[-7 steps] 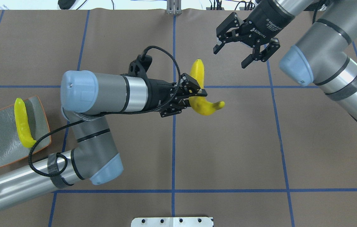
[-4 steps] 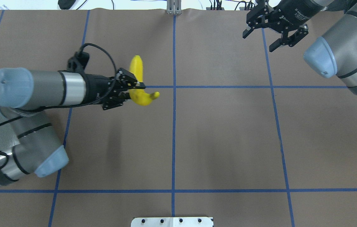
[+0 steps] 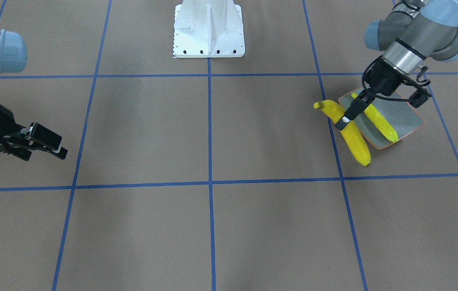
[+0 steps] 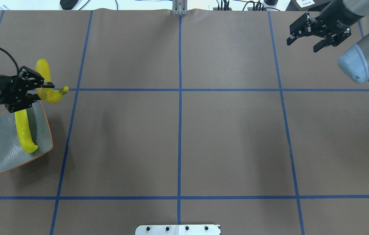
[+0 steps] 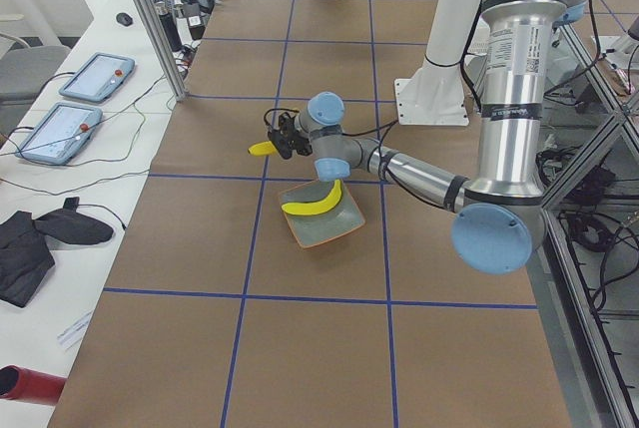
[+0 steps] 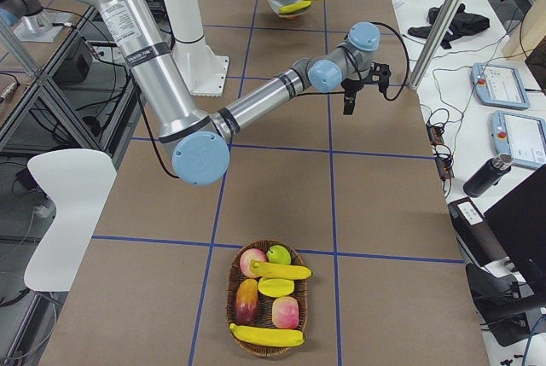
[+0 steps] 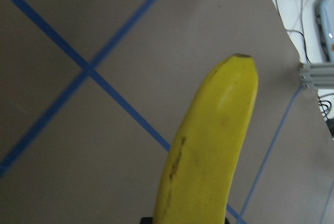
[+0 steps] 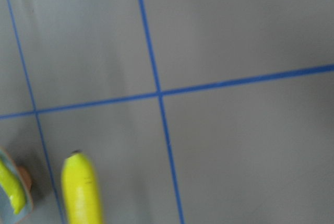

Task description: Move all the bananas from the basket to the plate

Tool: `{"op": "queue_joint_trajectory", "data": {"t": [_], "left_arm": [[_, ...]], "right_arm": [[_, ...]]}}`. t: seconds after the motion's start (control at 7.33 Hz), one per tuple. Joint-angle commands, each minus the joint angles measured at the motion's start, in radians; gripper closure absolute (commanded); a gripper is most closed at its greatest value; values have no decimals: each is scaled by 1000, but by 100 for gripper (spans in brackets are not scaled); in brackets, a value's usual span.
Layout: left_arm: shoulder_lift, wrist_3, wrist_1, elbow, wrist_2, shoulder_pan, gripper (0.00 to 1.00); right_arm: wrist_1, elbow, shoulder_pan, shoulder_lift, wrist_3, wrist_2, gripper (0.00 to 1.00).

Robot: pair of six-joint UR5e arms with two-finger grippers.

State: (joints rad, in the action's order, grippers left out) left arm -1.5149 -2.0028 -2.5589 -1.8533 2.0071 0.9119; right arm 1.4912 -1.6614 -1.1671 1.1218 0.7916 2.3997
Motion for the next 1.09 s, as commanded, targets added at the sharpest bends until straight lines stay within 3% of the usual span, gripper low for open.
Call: {"op": "queue_joint_trajectory", "data": {"t": [0.0, 0.96], "left_arm": [[154, -1, -1, -38, -2, 25, 100], [173, -10, -6, 55, 13, -42, 100]], "right_arm": [[104, 22, -34, 9, -203, -49, 0], [130, 26, -36, 19, -255, -66, 0]]}}
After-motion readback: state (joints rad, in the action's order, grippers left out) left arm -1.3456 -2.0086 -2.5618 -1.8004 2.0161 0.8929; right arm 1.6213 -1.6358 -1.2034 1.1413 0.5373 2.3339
